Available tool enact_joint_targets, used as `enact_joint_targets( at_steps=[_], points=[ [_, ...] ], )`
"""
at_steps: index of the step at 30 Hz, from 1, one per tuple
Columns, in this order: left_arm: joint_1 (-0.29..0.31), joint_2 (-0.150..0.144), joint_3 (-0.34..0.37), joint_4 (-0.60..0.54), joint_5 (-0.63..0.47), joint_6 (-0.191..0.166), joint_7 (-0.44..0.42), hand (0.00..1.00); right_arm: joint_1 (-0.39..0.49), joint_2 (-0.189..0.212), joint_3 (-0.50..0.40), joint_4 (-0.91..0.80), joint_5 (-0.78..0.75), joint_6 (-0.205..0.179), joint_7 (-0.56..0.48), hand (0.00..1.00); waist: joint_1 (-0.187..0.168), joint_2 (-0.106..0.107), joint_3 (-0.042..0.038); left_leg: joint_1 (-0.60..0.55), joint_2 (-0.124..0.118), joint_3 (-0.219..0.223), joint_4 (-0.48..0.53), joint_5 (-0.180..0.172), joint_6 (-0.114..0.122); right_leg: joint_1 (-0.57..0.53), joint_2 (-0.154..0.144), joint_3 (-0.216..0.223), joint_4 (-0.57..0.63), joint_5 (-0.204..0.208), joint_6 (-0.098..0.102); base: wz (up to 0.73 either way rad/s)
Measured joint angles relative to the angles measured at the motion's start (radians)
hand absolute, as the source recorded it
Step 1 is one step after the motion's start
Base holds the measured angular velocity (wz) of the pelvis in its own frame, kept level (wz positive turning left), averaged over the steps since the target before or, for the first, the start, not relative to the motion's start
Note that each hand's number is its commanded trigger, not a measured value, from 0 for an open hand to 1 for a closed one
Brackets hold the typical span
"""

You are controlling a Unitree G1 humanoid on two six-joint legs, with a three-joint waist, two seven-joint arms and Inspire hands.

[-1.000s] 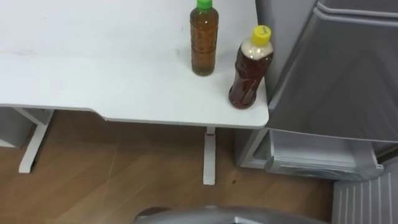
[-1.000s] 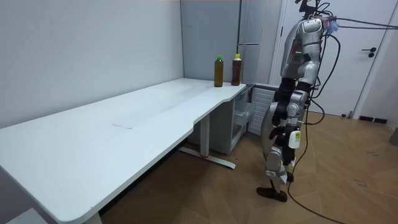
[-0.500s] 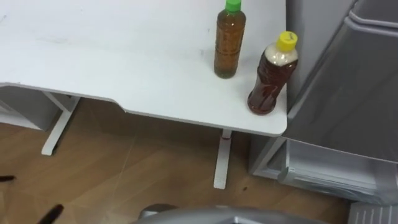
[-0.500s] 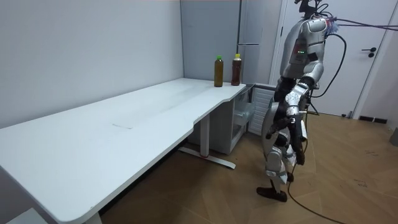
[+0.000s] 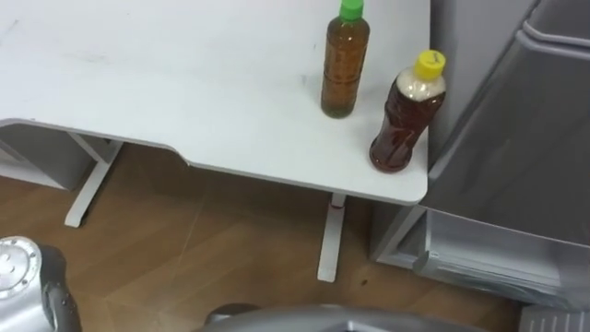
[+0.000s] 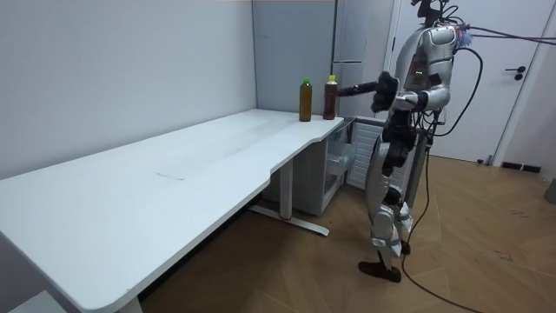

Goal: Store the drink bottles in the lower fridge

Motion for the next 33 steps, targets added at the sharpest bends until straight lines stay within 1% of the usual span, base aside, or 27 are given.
enact_joint_targets(
  at_steps=[1,3,4,5,7,8,9,10,11,12,13,14,16,17,18,20,21,23,24,25,28,29,30,33],
  points=[
    [0.0,0.001,-0.022,-0.038,0.027,0.0,-0.022,0.0,-0.007,0.0,0.0,0.011,0.0,-0.008,0.008,0.0,-0.003,-0.001,-0.0011,0.0,-0.001,-0.002,0.001,0.0,0.0,0.001,0.0,0.0,0.0,0.0,0.0,0.07],
    [-0.001,0.005,-0.061,-0.1,0.043,-0.001,-0.058,0.0,-0.014,0.001,0.003,0.032,0.0,-0.013,0.017,0.0,-0.01,-0.005,-0.0007,0.0,-0.003,-0.005,0.003,0.001,0.001,0.005,-0.002,-0.004,0.0,0.0,0.0,0.07],
    [-0.001,0.015,-0.095,-0.142,0.044,-0.002,-0.082,0.0,-0.016,0.001,0.008,0.051,-0.001,-0.017,0.029,0.0,-0.018,-0.008,0.0013,0.001,-0.005,-0.01,0.005,0.001,0.001,0.009,-0.003,-0.007,0.0,0.0,0.0,0.11],
    [-0.001,0.023,-0.111,-0.157,0.044,-0.004,-0.095,0.0,-0.02,0.001,0.012,0.062,-0.001,-0.022,0.032,0.0,-0.025,-0.011,0.0032,0.001,-0.005,-0.012,0.007,0.001,0.002,0.011,-0.003,-0.009,0.0,0.0,0.0,0.1],
    [-0.007,0.056,-0.164,-0.197,0.045,-0.01,-0.161,0.0,-0.02,-0.001,0.033,0.063,0.0,-0.027,0.042,0.0,-0.031,-0.012,0.0054,-0.001,-0.005,-0.012,0.009,0.001,0.002,0.013,-0.003,-0.002,0.001,0.0,0.0,0.0],
    [-0.01,0.06,-0.171,-0.205,0.045,-0.01,-0.178,0.0,-0.02,-0.001,0.034,0.063,0.0,-0.029,0.044,0.0,-0.036,-0.008,0.0048,-0.001,-0.005,-0.012,0.009,0.001,0.002,0.014,-0.002,-0.002,0.001,0.0,0.0,0.0],
    [-0.015,0.063,-0.186,-0.222,0.045,-0.011,-0.214,0.0,-0.022,-0.003,0.034,0.063,0.006,-0.034,0.049,0.0,-0.049,-0.01,0.0075,-0.004,-0.005,-0.013,0.007,0.0,0.002,0.016,-0.001,-0.002,0.0,0.0,0.0,0.06],
    [-0.018,0.063,-0.205,-0.245,0.045,-0.011,-0.244,0.0,-0.027,-0.004,0.034,0.065,0.005,-0.036,0.053,0.0,-0.058,-0.011,0.0085,-0.008,-0.005,-0.013,0.008,0.0,0.002,0.013,0.0,0.003,0.001,0.0,0.0,0.04],
    [-0.02,0.063,-0.213,-0.253,0.045,-0.014,-0.261,0.0,-0.028,-0.004,0.034,0.066,0.002,-0.035,0.054,0.0,-0.06,-0.012,0.0085,-0.012,-0.004,-0.013,0.009,0.0,0.002,0.009,0.0,0.005,0.001,0.0,0.0,0.0],
    [-0.026,0.064,-0.233,-0.257,0.045,-0.025,-0.299,0.0,-0.029,-0.005,0.034,0.066,-0.002,-0.034,0.062,0.0,-0.068,-0.01,0.0089,-0.021,-0.003,-0.013,0.014,0.001,0.002,0.001,0.001,0.006,0.0,0.0,0.0,0.0],
    [-0.031,0.063,-0.257,-0.257,0.044,-0.027,-0.327,0.0,-0.03,-0.007,0.037,0.068,-0.003,-0.034,0.069,0.0,-0.08,-0.01,0.0103,-0.031,-0.003,-0.014,0.02,0.001,0.002,-0.004,0.002,0.006,0.0,0.0,0.0,0.05],
    [-0.033,0.063,-0.272,-0.257,0.042,-0.027,-0.343,0.0,-0.032,-0.007,0.04,0.069,-0.004,-0.034,0.072,0.0,-0.086,-0.009,0.0101,-0.036,-0.003,-0.015,0.023,0.001,0.001,-0.006,0.003,0.006,0.001,0.0,0.0,0.05],
    [-0.037,0.063,-0.34,-0.257,0.041,-0.027,-0.409,0.0,-0.033,-0.004,0.042,0.083,-0.01,-0.033,0.088,0.0,-0.092,-0.009,0.0073,-0.042,-0.003,-0.013,0.026,0.001,0.002,-0.013,0.003,0.015,0.004,0.0,0.0,-0.02],
    [-0.037,0.063,-0.357,-0.257,0.041,-0.027,-0.426,0.0,-0.035,-0.003,0.042,0.089,-0.01,-0.034,0.093,0.0,-0.094,-0.009,0.0075,-0.042,-0.003,-0.012,0.026,0.001,0.002,-0.015,0.003,0.019,0.004,0.0,0.0,-0.05],
    [-0.037,0.063,-0.383,-0.256,0.041,-0.027,-0.459,0.0,-0.043,0.001,0.042,0.107,-0.013,-0.034,0.101,0.0,-0.104,-0.009,0.0083,-0.041,-0.003,-0.011,0.026,0.001,0.002,-0.016,0.004,0.026,0.004,0.0,0.0,0.0],
    [-0.037,0.063,-0.411,-0.252,0.041,-0.028,-0.496,0.0,-0.059,0.008,0.043,0.133,-0.035,-0.036,0.11,0.0,-0.12,-0.012,0.0085,-0.038,-0.003,-0.01,0.028,0.002,0.002,-0.016,0.004,0.03,0.004,0.0,0.0,-0.02],
    [-0.037,0.063,-0.433,-0.252,0.038,-0.028,-0.518,0.0,-0.069,0.008,0.051,0.145,-0.037,-0.038,0.111,0.0,-0.13,-0.014,0.0099,-0.037,-0.004,-0.007,0.031,0.002,0.003,-0.016,0.003,0.031,0.004,0.0,0.0,-0.07],
    [-0.037,0.064,-0.463,-0.251,0.02,-0.028,-0.56,0.0,-0.087,0.008,0.06,0.162,-0.036,-0.043,0.112,0.0,-0.135,-0.018,0.0127,-0.033,-0.003,0.002,0.028,0.002,0.003,-0.019,0.002,0.043,0.004,0.0,0.0,-0.13],
    [-0.037,0.064,-0.484,-0.25,-0.004,-0.027,-0.589,0.0,-0.103,0.008,0.061,0.175,-0.037,-0.042,0.111,0.0,-0.135,-0.019,0.0133,-0.033,-0.001,0.01,0.026,0.002,0.003,-0.023,0.002,0.058,0.004,0.0,0.0,-0.19],
    [-0.037,0.065,-0.5,-0.242,-0.021,-0.027,-0.62,0.0,-0.11,0.007,0.06,0.178,-0.038,-0.043,0.107,0.0,-0.137,-0.02,0.0137,-0.034,-0.001,0.014,0.025,0.002,0.004,-0.028,0.002,0.06,0.006,0.0,0.0,-0.15],
    [-0.037,0.065,-0.509,-0.237,-0.068,-0.019,-0.691,0.0,-0.121,0.01,0.06,0.178,-0.038,-0.041,0.103,0.0,-0.14,-0.025,0.0169,-0.037,0.002,0.019,0.025,0.002,0.004,-0.038,0.002,0.065,0.014,0.0,0.0,-0.05],
    [-0.037,0.065,-0.509,-0.237,-0.072,-0.016,-0.702,0.0,-0.123,0.01,0.06,0.178,-0.038,-0.041,0.102,0.0,-0.142,-0.024,0.0177,-0.037,0.003,0.02,0.025,0.002,0.004,-0.04,0.002,0.069,0.016,0.0,0.0,-0.07],
    [-0.037,0.065,-0.509,-0.236,-0.077,-0.009,-0.716,0.0,-0.123,0.011,0.06,0.178,-0.038,-0.04,0.098,0.0,-0.142,-0.024,0.0179,-0.036,0.004,0.023,0.023,0.002,0.004,-0.042,0.003,0.082,0.019,0.0,0.0,-0.08],
    [-0.037,0.065,-0.515,-0.235,-0.1,0.005,-0.741,0.0,-0.126,0.015,0.064,0.178,-0.033,-0.029,0.084,0.0,-0.146,-0.026,0.018,-0.034,0.004,0.026,0.016,0.003,0.004,-0.045,0.004,0.087,0.019,0.0,0.0,-0.04]
  ],
)
